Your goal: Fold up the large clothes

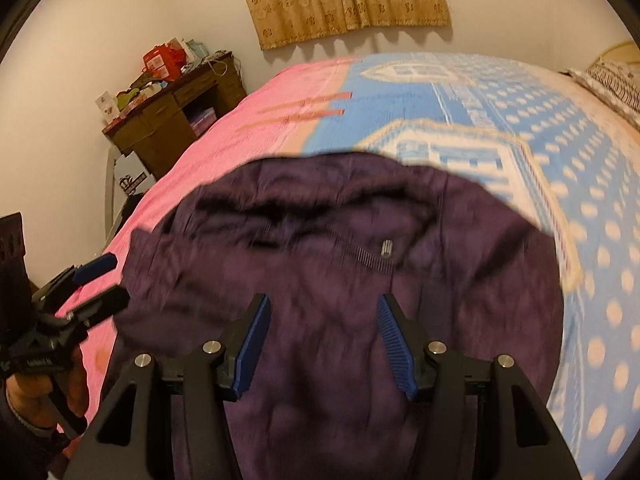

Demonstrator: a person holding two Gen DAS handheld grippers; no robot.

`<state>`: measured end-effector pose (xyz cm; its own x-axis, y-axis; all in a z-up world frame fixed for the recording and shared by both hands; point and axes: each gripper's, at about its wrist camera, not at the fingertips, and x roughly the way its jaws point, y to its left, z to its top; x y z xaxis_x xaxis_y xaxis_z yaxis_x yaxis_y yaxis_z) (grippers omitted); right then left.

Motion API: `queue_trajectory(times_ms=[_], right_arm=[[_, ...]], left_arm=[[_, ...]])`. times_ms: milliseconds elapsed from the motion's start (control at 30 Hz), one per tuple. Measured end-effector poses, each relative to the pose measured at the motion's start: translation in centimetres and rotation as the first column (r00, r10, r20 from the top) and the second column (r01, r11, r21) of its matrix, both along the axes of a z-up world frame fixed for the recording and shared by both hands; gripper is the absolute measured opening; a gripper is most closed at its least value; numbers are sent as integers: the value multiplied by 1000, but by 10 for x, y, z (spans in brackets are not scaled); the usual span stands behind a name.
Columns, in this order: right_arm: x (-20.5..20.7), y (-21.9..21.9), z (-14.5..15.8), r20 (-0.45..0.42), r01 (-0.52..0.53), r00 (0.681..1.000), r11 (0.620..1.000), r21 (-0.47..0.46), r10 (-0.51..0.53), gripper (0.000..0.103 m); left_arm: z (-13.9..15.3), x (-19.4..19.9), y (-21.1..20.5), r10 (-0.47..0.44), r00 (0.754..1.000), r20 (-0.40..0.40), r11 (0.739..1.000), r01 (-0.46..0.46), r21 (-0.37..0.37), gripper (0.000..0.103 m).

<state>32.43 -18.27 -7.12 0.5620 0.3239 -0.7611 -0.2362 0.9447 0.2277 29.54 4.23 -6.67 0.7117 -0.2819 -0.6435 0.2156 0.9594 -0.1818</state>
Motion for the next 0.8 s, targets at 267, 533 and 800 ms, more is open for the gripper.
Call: queue_trajectory(times_ms=[267,533,800], right_arm=[[-80,-9,-16,-5,-36,999,999,5,36,57],[-130,-25,-32,-39,-20,999,998,66,23,73],[-169,-33,-48,-58,-1,998,997,78,6,73]], left_arm=[[-7,-55,12,55,998,11,998,-55,38,99],[-30,-100,12,95,995,-32,991,-91,102,99],[-52,-131,14,93,992,-90,991,-83,105,100]])
